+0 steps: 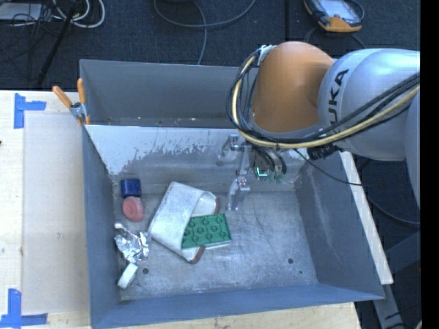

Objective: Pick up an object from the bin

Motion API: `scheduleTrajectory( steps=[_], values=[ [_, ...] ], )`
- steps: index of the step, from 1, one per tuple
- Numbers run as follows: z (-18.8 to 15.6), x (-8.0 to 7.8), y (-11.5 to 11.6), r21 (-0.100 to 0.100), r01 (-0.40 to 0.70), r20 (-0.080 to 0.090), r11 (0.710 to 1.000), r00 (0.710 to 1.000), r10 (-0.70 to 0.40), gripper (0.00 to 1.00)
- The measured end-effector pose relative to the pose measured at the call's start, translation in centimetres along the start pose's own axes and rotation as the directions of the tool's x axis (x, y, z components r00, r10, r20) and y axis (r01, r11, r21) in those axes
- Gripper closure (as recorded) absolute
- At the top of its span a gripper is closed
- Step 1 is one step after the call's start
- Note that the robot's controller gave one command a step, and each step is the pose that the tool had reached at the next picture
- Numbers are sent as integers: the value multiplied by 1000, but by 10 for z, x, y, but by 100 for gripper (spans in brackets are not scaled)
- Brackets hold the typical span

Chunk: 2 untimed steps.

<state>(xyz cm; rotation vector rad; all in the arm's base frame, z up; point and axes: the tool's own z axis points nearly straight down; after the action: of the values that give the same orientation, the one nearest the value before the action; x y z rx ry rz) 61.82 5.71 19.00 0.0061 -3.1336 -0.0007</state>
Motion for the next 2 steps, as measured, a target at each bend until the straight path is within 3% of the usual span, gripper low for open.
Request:
scheduleTrajectory(
  steps=[1,2],
  values=[
    [103,27,16,1,32,17,999,999,-32,0],
    [103,25,17,-1,28,26,1000,999,-28,100]
  ],
)
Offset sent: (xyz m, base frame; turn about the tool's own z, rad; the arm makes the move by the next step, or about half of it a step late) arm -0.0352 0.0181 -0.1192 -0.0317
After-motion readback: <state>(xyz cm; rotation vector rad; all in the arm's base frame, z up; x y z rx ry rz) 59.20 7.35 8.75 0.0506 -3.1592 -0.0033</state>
